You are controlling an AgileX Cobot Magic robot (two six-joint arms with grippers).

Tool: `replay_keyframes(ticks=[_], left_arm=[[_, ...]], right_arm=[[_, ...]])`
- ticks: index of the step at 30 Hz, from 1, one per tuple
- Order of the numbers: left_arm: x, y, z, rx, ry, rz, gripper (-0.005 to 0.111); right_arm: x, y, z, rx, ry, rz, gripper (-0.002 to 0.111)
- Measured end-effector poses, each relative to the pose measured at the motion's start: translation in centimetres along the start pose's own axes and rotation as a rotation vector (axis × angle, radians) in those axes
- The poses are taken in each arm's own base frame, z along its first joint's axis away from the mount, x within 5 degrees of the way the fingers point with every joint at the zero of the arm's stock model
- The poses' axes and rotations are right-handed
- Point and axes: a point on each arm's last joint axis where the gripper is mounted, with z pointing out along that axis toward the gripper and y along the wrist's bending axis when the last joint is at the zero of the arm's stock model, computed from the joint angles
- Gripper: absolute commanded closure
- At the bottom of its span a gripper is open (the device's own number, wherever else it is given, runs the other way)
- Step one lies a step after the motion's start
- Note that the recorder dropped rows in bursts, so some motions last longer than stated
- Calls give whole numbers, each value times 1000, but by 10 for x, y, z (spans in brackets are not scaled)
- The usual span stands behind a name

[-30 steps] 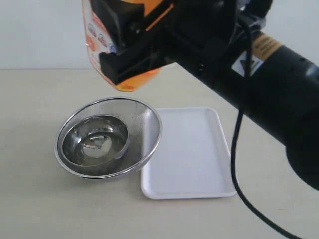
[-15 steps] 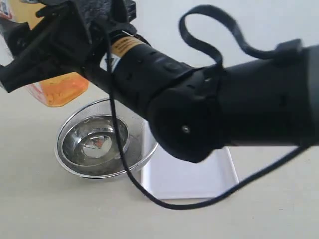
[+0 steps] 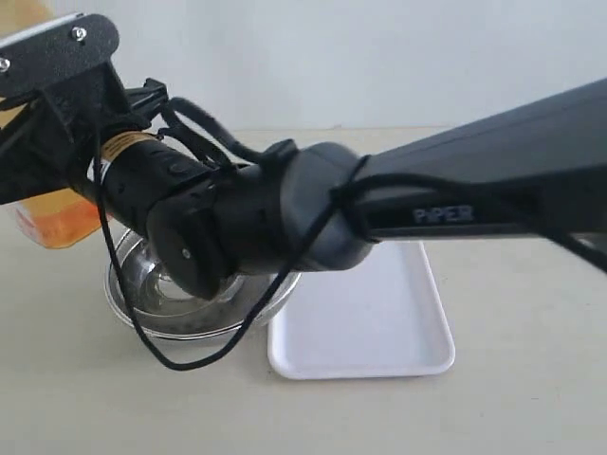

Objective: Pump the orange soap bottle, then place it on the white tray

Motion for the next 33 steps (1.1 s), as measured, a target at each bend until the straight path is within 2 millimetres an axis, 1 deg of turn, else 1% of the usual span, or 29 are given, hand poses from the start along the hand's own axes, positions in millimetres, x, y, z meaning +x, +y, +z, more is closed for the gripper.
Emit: replay_keyframes(ticks=[3, 8, 16, 22, 33], left_arm=[[0, 0, 0, 0, 0, 0, 102], [0, 0, 0, 0, 0, 0, 102], [0, 0, 0, 0, 0, 0, 102], [0, 0, 0, 0, 0, 0, 102], [0, 0, 0, 0, 0, 0, 102]], right_arm=[[13, 2, 10, -3, 19, 4, 108], [27, 3, 22, 7, 26, 24, 108], [54, -1, 26, 73, 31, 79, 108], [64, -2, 27, 87, 36, 82, 108], [64, -2, 27, 91, 33, 81, 108]])
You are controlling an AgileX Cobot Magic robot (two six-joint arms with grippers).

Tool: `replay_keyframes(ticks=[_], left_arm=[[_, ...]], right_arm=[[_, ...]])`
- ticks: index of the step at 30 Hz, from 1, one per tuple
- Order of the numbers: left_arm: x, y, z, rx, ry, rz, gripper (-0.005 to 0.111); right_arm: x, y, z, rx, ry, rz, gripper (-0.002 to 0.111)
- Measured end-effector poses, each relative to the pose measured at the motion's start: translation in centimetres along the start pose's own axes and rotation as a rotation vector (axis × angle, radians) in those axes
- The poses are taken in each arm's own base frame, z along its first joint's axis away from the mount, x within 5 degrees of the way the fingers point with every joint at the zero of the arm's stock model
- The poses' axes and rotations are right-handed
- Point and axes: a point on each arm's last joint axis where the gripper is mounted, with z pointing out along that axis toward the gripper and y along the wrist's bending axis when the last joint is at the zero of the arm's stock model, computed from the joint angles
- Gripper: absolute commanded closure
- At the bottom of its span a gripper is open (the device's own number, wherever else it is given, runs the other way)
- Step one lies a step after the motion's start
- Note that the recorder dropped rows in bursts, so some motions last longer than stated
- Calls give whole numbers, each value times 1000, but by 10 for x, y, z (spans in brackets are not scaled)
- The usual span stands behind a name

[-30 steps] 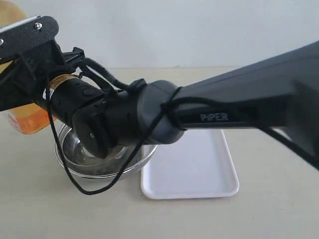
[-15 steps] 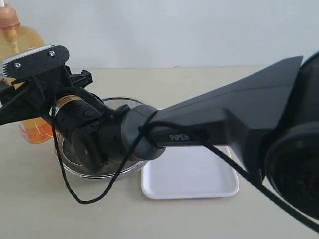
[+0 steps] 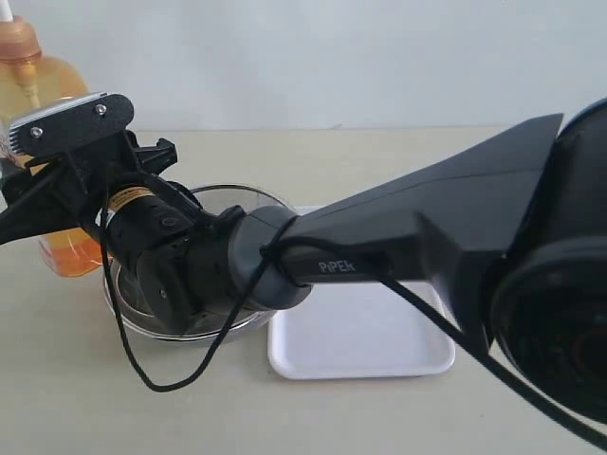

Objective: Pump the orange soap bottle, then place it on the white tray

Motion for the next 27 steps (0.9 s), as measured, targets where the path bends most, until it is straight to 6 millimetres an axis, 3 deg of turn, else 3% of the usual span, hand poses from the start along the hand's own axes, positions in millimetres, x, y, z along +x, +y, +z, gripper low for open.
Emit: replay_keyframes(ticks=[11, 17, 20, 27], left_arm=[[0, 0, 0, 0, 0, 0, 102], [0, 0, 0, 0, 0, 0, 102], [0, 0, 0, 0, 0, 0, 102], [0, 0, 0, 0, 0, 0, 102]], right_arm=[[-2, 4, 0, -39, -23, 12, 108], [-6, 23, -3, -94, -71, 1, 108], [-6, 23, -4, -89, -70, 0, 108], [9, 17, -1, -36, -28, -2, 108]])
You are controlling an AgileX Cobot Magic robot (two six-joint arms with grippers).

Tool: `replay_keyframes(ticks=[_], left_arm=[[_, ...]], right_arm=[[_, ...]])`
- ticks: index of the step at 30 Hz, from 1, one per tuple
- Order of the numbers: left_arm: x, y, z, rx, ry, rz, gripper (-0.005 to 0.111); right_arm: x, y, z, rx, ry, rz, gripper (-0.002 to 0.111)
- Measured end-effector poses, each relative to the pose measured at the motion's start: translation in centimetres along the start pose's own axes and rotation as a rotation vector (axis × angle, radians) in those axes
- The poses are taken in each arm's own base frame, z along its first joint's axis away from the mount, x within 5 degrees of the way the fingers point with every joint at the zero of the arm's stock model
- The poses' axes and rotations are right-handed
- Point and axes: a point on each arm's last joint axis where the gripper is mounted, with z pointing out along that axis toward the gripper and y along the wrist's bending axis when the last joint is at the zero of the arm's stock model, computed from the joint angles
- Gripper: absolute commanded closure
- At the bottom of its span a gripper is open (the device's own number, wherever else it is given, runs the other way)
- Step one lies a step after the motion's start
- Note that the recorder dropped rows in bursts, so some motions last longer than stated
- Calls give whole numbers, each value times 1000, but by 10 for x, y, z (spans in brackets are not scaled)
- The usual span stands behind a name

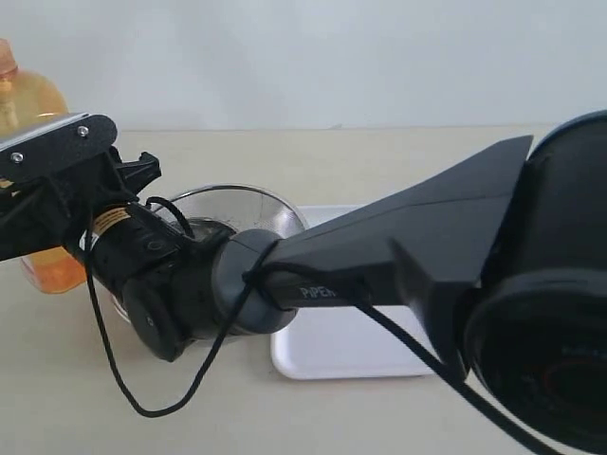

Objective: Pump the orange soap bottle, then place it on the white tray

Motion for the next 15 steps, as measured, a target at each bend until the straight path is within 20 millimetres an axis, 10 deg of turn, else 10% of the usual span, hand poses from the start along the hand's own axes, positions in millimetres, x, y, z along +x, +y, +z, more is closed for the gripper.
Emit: replay_keyframes(ticks=[15], left_arm=[[0, 0, 0, 0, 0, 0, 102]], right_arm=[[3, -1, 0, 15, 39, -40, 108]])
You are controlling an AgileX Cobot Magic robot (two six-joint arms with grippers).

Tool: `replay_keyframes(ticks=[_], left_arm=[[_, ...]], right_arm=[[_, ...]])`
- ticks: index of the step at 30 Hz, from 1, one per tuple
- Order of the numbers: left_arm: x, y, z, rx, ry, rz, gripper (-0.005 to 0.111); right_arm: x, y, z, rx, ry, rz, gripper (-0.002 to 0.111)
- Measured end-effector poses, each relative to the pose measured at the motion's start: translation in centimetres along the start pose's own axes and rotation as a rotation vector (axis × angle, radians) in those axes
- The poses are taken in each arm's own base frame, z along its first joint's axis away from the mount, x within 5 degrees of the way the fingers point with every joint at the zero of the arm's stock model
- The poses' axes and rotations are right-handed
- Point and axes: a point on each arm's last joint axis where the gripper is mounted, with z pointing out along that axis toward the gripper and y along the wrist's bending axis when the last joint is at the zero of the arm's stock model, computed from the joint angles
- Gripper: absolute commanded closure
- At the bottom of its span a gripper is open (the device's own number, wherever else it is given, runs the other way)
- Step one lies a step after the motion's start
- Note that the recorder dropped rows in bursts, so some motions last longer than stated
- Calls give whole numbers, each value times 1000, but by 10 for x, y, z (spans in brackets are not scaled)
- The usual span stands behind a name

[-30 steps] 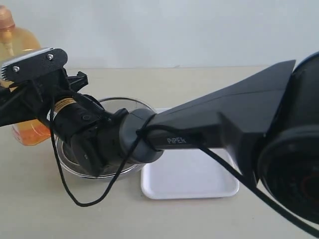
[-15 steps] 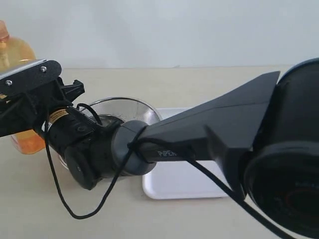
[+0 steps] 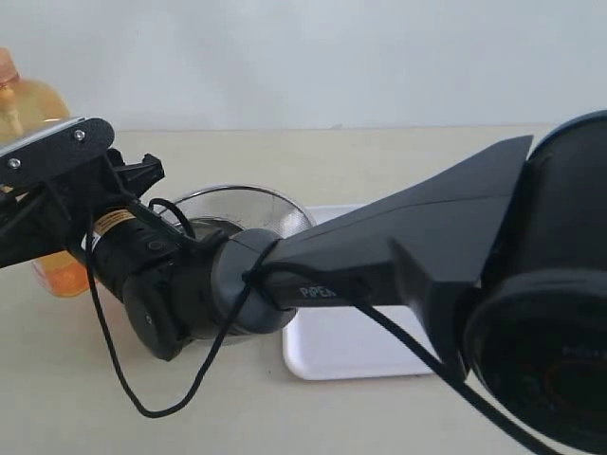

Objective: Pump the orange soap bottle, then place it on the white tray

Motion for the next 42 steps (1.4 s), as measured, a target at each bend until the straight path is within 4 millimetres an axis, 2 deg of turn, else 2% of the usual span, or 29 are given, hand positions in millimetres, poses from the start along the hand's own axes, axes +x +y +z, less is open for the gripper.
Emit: replay_keyframes(ticks=[9, 19, 42], left_arm=[[0, 0, 0, 0, 0, 0, 102], [0, 0, 0, 0, 0, 0, 102], [0, 0, 0, 0, 0, 0, 102]], right_arm=[[4, -1, 0, 9, 1, 20, 108], [28, -2, 2, 25, 11, 16, 108], [29, -1, 2, 21, 26, -2, 108]])
